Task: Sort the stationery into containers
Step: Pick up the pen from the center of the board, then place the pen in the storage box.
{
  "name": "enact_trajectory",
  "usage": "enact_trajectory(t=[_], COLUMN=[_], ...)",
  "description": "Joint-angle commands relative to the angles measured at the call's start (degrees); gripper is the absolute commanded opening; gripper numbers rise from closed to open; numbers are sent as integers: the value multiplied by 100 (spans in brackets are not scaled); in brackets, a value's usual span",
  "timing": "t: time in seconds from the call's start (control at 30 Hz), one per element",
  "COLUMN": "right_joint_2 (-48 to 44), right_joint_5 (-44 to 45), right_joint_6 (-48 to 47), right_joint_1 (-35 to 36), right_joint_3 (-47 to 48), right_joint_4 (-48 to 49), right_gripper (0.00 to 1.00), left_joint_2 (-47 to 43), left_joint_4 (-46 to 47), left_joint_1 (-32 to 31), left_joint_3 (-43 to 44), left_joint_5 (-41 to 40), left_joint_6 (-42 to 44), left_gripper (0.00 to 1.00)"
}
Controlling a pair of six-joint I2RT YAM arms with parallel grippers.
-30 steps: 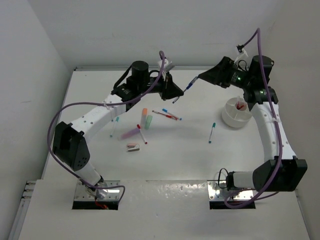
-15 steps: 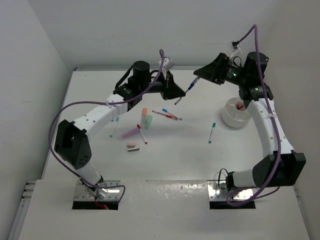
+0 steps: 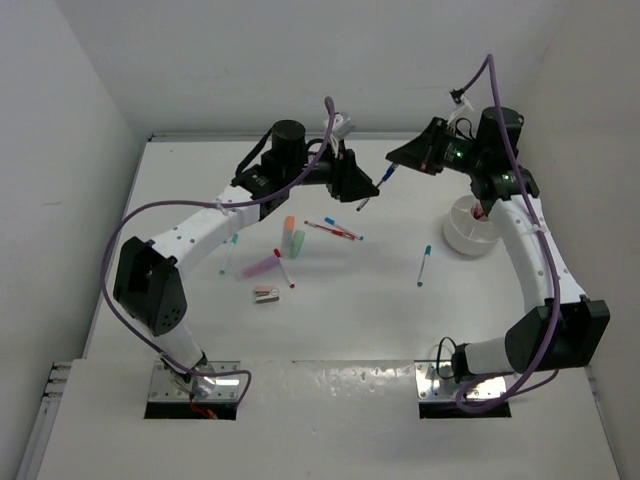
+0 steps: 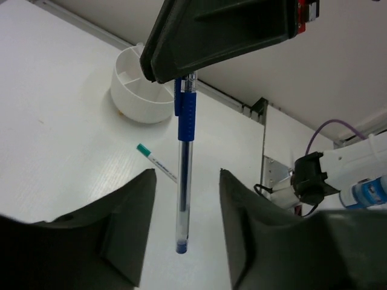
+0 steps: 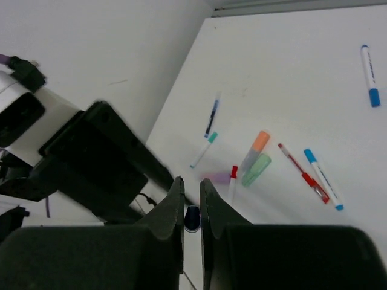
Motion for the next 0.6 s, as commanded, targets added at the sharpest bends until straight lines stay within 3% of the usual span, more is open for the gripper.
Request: enact_trajectory(t=[0.0, 0.03, 0.07, 0.23, 0.27, 0.37, 0.57], right_joint_2=[-163, -198, -268, -427, -470, -515, -190], right_joint_5=[278, 322, 418, 1252, 1968, 2781, 3152], right_joint_6=[-562, -625, -782, -1678, -2089, -2548, -2911], right_joint_1=[6, -56, -230, -1267, -1556, -2250, -3035], right_joint_3=[162, 171, 241, 487, 488, 138, -145], right_joint_4=[-338, -391, -522, -1216, -1279, -983, -551], right_gripper=[0, 0, 0, 0, 0, 0, 0], left_joint_2=[-47, -56, -82, -214, -240, -293, -372], left_joint_4=[-7, -113, -262, -887, -1035, -1247, -1090], left_joint_1=[-37, 24, 68, 568, 604, 710, 780], left_joint_3=[286, 295, 295, 190, 172, 58, -373], left_joint_5=[-74, -171, -398, -979, -1032, -1234, -1323], left_joint_6=[88, 150, 194, 676, 791, 1151, 1222], left_gripper=[57, 67, 99, 100, 100, 100, 100])
